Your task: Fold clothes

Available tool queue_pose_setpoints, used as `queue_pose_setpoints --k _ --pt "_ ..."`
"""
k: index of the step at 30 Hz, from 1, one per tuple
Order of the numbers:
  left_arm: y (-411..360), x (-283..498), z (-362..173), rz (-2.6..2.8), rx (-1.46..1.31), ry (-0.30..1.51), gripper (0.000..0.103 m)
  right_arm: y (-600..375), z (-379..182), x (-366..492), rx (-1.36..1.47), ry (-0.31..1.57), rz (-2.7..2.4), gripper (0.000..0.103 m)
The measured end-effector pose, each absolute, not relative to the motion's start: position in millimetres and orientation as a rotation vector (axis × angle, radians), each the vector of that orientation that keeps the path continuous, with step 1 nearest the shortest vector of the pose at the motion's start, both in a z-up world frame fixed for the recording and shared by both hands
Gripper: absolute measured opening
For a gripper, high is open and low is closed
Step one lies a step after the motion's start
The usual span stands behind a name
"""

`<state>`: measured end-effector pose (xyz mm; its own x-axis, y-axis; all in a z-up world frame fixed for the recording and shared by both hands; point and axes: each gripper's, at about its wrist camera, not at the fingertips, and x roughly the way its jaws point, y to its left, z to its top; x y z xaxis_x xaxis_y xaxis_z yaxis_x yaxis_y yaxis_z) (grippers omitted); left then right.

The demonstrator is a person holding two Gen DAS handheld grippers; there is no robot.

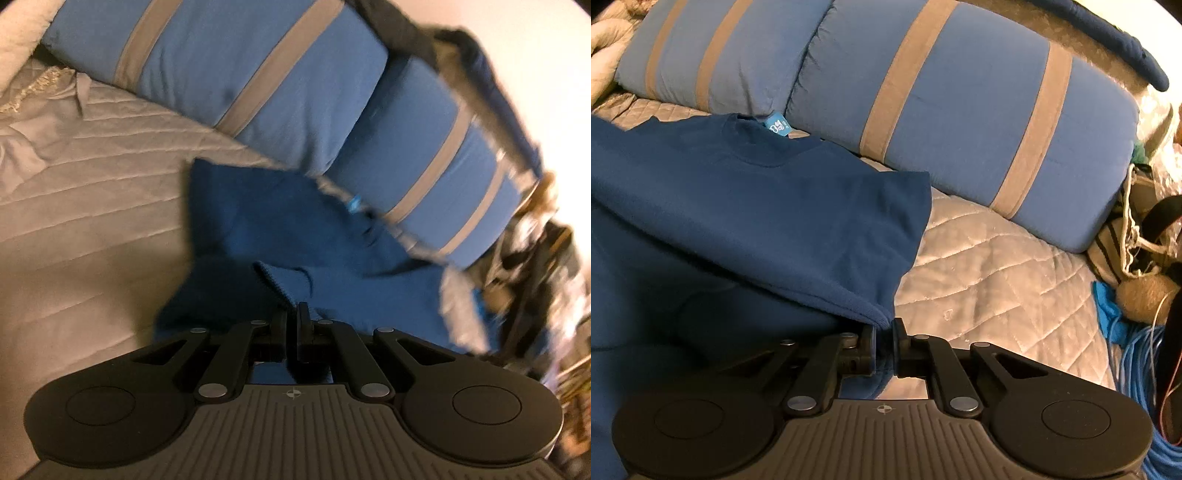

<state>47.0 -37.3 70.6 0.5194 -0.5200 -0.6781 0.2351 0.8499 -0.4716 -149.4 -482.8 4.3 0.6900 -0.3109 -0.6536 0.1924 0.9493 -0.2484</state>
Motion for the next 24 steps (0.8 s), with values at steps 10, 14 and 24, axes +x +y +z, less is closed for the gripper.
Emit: queue_pose_setpoints --k 10,14,24 --pt "-63 38 36 -0.397 0.022 0.935 0.005 -476 1 -157 -0.232 0.819 -0.278 0.026" --pt "-66 35 29 -0.392 0.066 0.926 0.006 -483 2 -171 -0.245 0.832 -0.308 0.058" --pt "-70 30 34 -0.335 0.094 0.901 0.035 -513 24 -192 -0.010 0.714 -0.332 0.088"
